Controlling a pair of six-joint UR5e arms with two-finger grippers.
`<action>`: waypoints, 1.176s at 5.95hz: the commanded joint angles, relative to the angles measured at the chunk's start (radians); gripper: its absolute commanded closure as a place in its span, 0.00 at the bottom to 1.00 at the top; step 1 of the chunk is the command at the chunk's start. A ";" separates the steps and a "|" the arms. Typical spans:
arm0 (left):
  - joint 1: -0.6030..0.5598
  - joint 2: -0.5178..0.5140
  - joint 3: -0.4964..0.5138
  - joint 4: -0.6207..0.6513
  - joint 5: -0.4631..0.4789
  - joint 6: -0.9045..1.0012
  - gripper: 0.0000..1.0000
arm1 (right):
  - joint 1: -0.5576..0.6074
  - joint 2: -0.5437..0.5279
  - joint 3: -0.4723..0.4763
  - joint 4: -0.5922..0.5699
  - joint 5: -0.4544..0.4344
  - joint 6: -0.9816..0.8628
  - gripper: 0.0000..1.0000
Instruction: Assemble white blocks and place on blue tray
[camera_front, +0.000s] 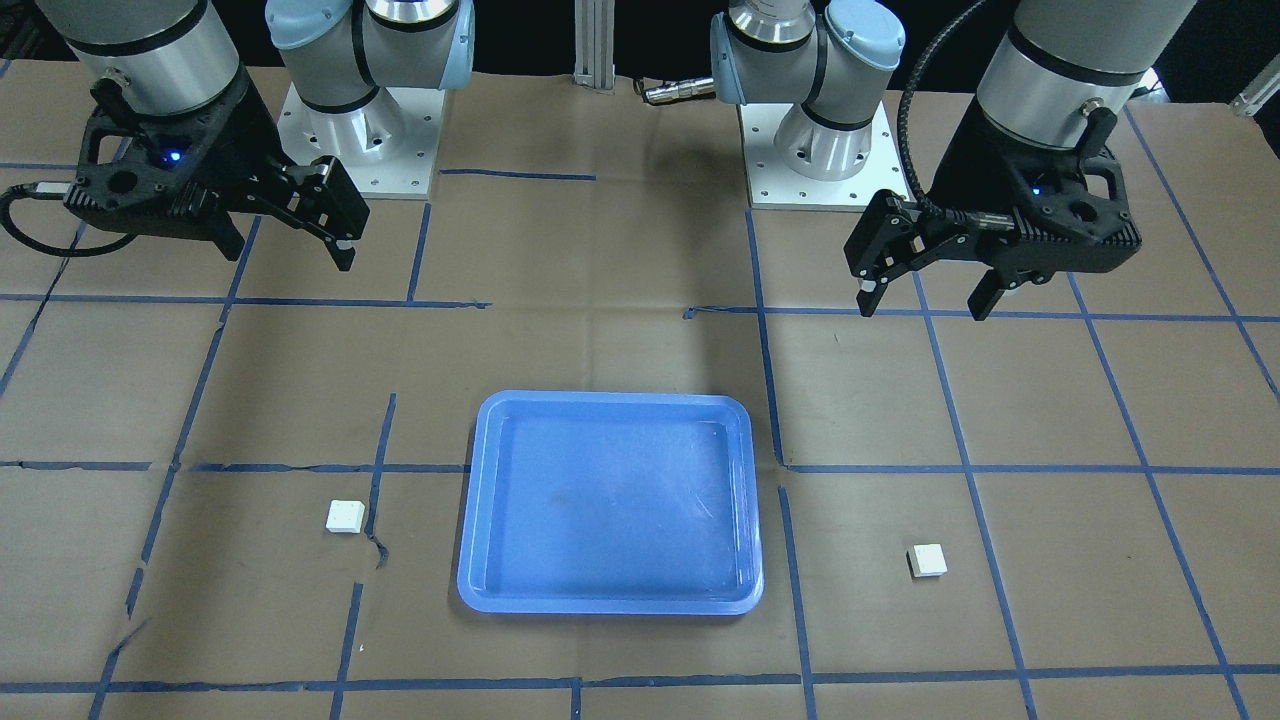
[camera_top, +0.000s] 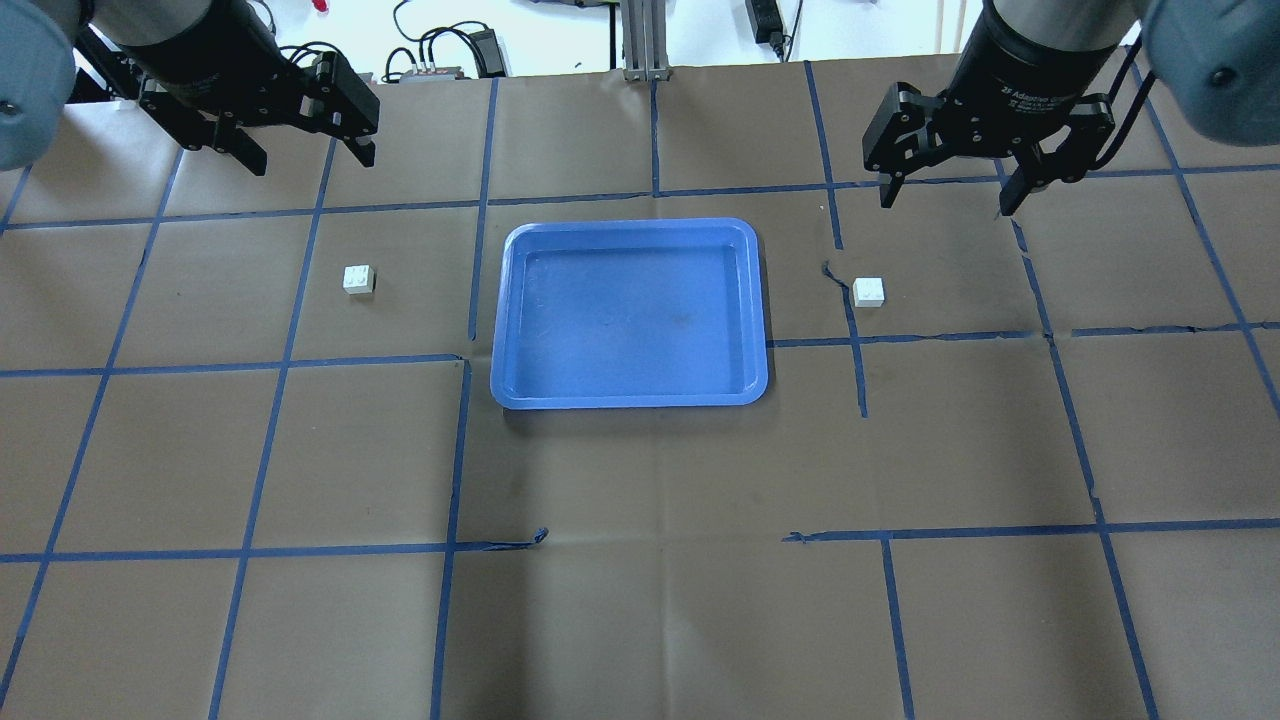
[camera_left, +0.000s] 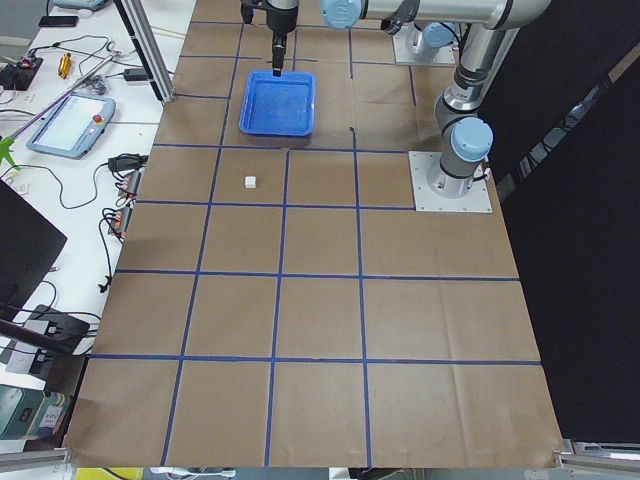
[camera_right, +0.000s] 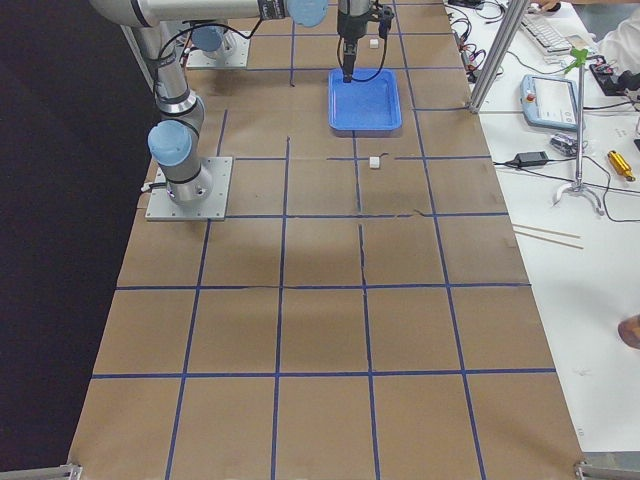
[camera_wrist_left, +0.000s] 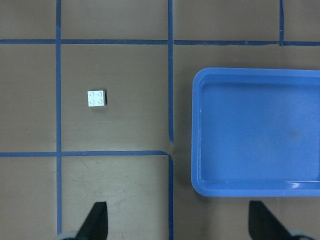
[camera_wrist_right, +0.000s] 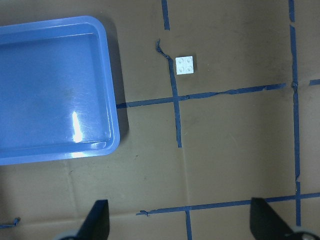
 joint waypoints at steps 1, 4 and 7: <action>0.000 -0.005 0.000 0.003 0.000 0.000 0.01 | 0.000 0.000 -0.001 0.000 0.000 0.000 0.00; 0.001 0.006 0.002 -0.001 0.006 0.000 0.01 | 0.000 0.000 -0.001 0.000 0.000 0.002 0.00; 0.053 0.010 -0.061 0.008 0.000 0.146 0.01 | 0.000 0.002 0.001 0.000 0.002 0.002 0.00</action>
